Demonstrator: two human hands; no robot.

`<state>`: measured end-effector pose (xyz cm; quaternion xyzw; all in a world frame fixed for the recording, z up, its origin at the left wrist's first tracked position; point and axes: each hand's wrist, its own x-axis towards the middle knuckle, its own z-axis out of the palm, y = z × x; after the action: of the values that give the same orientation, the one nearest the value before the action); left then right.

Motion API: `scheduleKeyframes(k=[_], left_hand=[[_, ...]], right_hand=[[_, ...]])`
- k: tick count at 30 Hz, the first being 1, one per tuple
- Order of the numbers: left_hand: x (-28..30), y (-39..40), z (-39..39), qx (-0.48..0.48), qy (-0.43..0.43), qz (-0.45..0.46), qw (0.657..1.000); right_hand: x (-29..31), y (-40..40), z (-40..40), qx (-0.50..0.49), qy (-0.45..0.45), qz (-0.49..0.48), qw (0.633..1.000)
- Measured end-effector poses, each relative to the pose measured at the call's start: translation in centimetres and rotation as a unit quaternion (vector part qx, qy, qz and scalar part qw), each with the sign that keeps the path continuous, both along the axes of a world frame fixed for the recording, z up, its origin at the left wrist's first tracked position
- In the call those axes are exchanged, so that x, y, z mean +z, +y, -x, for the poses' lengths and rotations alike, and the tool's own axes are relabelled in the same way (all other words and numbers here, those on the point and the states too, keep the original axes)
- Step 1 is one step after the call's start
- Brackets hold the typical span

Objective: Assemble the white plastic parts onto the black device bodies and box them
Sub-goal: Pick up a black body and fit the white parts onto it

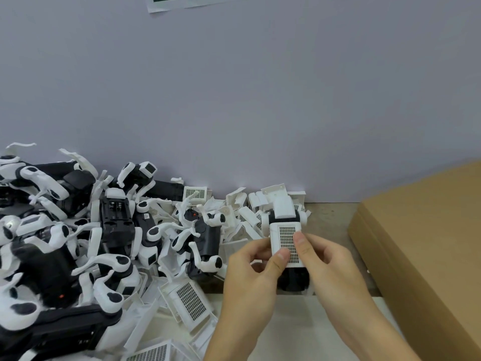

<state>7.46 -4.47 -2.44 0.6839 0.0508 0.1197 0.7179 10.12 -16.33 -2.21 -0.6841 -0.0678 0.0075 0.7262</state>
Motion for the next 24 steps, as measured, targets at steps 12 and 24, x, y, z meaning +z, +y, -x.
scheduleKeyframes(k=[12,24], left_hand=[[0.1,-0.4,-0.1,0.030,-0.006,0.031,0.999],[-0.2,0.2,-0.5,0.106,-0.101,0.017,0.989]], right_hand=[[-0.4,0.8,0.0,-0.127,-0.068,0.040,0.989],[-0.2,-1.6,-0.6,-0.120,-0.023,0.028,0.992]])
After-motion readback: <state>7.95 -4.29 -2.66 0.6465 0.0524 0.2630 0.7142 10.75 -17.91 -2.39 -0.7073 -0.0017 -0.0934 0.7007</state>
